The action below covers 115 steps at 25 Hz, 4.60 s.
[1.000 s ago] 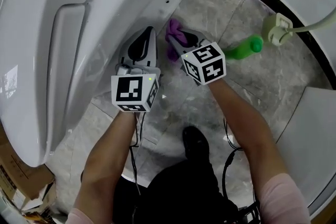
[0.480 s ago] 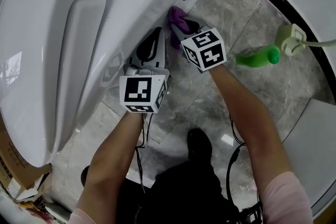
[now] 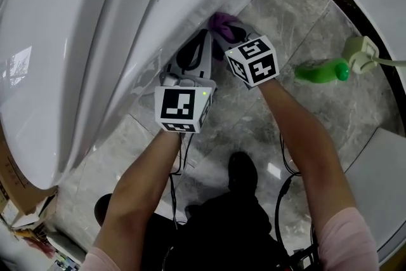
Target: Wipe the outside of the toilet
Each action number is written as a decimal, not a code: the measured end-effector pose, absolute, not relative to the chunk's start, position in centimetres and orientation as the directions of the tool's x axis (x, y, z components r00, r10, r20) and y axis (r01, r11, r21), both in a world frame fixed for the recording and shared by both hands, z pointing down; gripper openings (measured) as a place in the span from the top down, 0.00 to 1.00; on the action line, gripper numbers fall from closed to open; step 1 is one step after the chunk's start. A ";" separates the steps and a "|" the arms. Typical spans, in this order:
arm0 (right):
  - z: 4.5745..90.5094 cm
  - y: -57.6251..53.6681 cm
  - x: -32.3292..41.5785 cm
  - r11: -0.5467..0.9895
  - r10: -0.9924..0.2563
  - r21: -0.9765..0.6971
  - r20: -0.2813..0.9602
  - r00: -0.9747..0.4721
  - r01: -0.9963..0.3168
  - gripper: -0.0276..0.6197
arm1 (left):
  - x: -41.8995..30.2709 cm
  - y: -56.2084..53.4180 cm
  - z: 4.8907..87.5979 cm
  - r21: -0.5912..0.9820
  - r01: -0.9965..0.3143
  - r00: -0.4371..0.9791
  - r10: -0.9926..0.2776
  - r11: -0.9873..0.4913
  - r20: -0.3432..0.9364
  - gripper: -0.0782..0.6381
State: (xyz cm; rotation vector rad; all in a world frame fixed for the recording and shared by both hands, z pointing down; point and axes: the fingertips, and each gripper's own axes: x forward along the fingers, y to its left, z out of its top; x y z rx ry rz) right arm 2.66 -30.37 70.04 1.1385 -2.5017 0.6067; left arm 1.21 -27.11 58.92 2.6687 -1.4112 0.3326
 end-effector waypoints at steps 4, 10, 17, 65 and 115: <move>70.1 -28.9 0.7 0.621 -0.599 -0.249 0.462 -0.654 -0.744 0.83 | 0.4 -26.6 58.9 -0.006 -0.833 0.536 -0.809 -0.553 0.241 0.88; 70.1 -27.5 -1.2 0.643 -0.573 -0.253 0.468 -0.673 -0.723 0.83 | -1.4 -25.2 58.4 -0.013 -0.847 0.514 -0.825 -0.531 0.234 0.88; 70.0 -26.3 -2.7 0.647 -0.552 -0.277 0.473 -0.687 -0.711 0.84 | -3.0 -23.4 58.4 -0.006 -0.861 0.494 -0.839 -0.509 0.229 0.88; 70.6 -14.2 -21.4 0.809 -0.276 -0.343 0.495 -0.824 -0.477 0.84 | -21.3 -11.9 57.6 0.005 -0.977 0.210 -0.953 -0.214 0.218 0.88; 25.4 -13.6 6.4 0.393 -0.919 0.028 0.004 -0.394 -0.919 0.83 | -1.6 -14.5 19.1 -0.071 -0.838 0.546 -0.824 -0.541 -0.152 0.88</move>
